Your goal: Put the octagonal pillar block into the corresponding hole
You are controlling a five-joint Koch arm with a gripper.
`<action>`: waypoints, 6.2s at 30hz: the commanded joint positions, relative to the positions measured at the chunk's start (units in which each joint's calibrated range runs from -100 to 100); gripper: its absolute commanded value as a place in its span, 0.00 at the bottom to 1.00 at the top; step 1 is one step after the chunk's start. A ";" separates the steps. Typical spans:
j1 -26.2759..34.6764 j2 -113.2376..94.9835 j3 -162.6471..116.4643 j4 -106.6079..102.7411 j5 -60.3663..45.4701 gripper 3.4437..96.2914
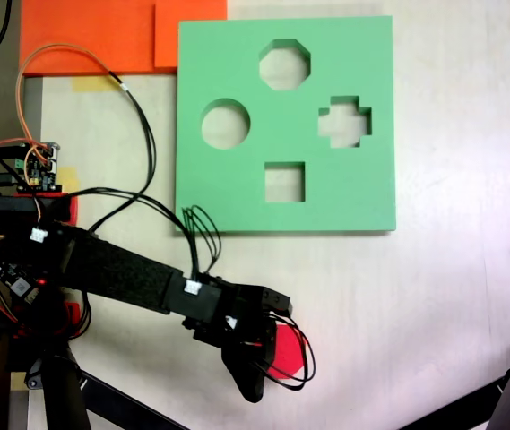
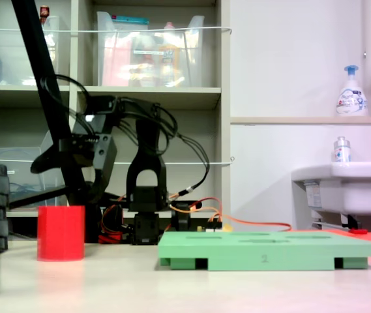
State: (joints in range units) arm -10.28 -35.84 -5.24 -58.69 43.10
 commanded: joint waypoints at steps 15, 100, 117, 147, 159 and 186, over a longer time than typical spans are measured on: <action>-0.20 11.68 3.85 4.23 -0.39 0.88; 0.00 -3.54 4.44 -5.78 1.76 0.18; 14.80 -0.89 33.06 -15.41 13.33 0.18; 31.75 10.84 33.66 -4.43 13.33 0.18; 34.53 18.66 33.66 1.15 13.68 0.18; 35.31 33.19 38.34 15.98 10.01 0.19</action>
State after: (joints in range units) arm 24.98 -1.78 26.51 -48.12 53.65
